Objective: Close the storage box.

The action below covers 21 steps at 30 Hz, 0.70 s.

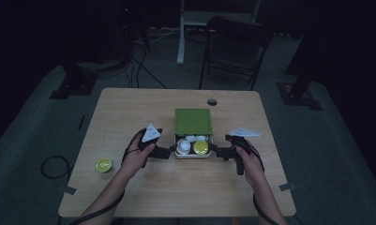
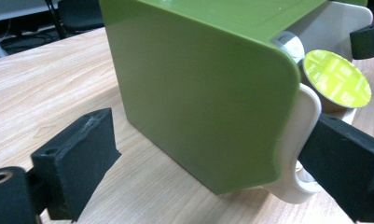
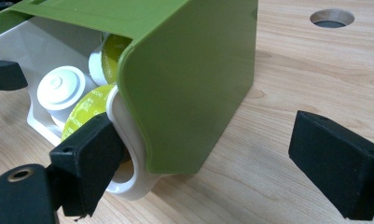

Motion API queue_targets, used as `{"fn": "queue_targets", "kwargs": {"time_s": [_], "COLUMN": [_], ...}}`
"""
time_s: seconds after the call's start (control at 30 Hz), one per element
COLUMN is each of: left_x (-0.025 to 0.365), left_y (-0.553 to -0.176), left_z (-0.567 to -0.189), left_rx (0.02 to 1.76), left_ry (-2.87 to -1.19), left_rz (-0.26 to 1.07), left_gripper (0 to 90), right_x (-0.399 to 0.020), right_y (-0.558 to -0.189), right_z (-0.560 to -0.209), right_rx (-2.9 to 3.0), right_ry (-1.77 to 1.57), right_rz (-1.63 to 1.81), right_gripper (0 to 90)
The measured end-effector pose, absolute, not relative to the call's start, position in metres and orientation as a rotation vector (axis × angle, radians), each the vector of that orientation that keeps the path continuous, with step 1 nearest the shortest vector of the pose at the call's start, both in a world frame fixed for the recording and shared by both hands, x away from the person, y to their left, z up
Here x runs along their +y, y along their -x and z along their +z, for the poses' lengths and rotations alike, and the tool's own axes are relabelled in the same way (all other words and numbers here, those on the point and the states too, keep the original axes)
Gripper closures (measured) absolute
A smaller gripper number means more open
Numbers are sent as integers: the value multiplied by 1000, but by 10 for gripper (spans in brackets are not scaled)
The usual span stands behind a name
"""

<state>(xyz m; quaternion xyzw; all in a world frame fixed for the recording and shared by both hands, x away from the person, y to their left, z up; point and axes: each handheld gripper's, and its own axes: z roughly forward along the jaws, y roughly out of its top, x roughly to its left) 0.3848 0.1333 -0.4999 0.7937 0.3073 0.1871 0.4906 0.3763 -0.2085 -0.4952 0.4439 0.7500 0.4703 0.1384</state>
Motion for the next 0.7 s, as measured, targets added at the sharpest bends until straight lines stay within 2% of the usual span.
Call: {"fn": "queue_targets", "kwargs": {"time_s": [0.7], "left_x": [131], "left_y": [-395], "left_z": [-499], "left_rx": [769], "left_ry": [-1932], "left_rz": [489], "left_gripper": [28], "right_x": [-204], "right_y": [-383], "right_z": [-497], "right_rx": [2119], "right_ry": [-1315], "right_rz": [1335], "right_gripper": [103]}}
